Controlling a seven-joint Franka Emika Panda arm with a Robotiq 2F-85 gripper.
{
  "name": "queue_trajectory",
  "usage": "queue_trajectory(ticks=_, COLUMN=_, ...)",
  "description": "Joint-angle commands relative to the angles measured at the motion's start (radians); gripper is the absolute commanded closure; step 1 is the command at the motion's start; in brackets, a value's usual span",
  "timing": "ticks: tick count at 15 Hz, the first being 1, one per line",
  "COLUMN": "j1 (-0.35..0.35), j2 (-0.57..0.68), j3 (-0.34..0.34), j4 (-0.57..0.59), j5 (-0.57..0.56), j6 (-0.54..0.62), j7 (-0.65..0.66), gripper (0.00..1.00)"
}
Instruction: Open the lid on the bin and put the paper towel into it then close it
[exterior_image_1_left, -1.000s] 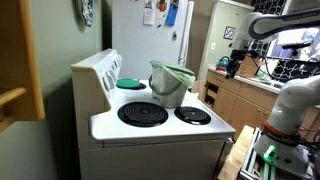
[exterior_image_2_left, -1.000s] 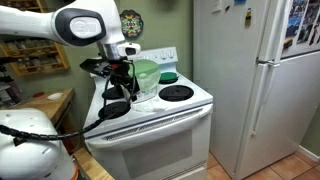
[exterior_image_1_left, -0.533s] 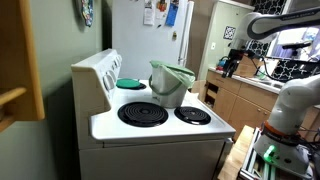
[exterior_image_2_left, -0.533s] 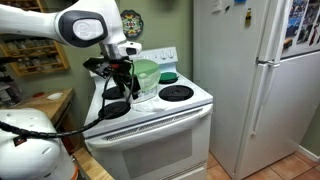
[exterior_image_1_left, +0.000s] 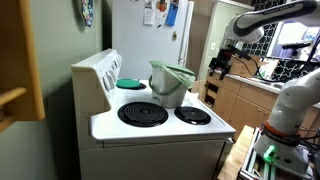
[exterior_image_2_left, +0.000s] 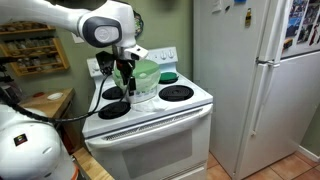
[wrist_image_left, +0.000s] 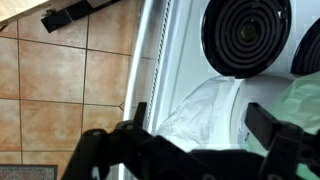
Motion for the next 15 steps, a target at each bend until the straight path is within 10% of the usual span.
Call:
queue_trajectory(ticks=1, j1=-0.009, j2=0.017, j3=0.007, j4=0.013, j5=0.014, j6=-0.004, j7=0.005, gripper=0.0)
queue_trajectory(ticks=15, j1=0.095, j2=0.226, j3=-0.081, j4=0.092, j5=0.502, j6=0.113, j7=-0.19, gripper=0.0)
